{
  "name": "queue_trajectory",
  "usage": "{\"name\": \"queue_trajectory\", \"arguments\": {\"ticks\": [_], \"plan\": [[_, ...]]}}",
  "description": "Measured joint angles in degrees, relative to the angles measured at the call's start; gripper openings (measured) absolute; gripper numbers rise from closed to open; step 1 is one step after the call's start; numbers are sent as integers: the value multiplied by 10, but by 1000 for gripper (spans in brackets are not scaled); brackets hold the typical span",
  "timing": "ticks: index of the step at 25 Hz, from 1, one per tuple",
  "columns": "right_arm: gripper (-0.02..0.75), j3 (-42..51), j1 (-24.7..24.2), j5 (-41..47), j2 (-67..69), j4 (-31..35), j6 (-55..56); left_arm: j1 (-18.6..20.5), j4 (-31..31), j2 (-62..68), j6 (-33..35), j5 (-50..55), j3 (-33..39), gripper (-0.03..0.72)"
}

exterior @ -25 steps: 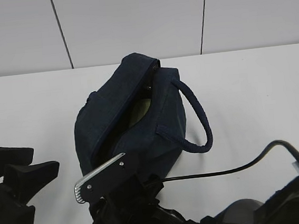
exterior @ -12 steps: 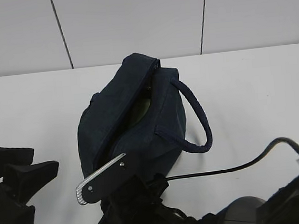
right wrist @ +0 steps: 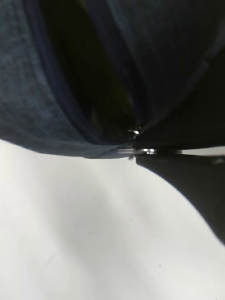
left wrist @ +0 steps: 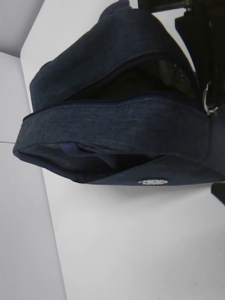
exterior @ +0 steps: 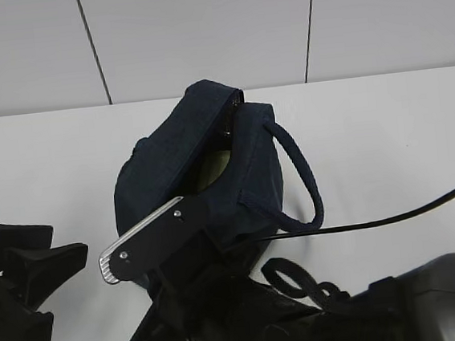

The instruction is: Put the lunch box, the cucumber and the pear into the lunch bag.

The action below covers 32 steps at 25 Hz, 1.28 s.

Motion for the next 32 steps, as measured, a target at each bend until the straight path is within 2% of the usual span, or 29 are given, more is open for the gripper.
{"name": "queue_trajectory", "arguments": {"ticks": [10,17,21,24,28,32], "plan": [[0,1,0,16,-57,23,-53,0,-9,0,0,-4,0,305],[0,-20,0,35,-80,47,-108,0,-38,0,0,39,0,305],[0,-42,0,39,-82,92,-153,6,-45,3,0,101,-16,305],[0,-52,0,40,-85,123,-188,24,-41,16,0,149,-43,305],[0,-52,0,40,-88,134,-199,73,-32,42,15,204,-79,305],[0,-52,0,49,-89,134,-200,138,-57,72,91,264,-102,305]]}}
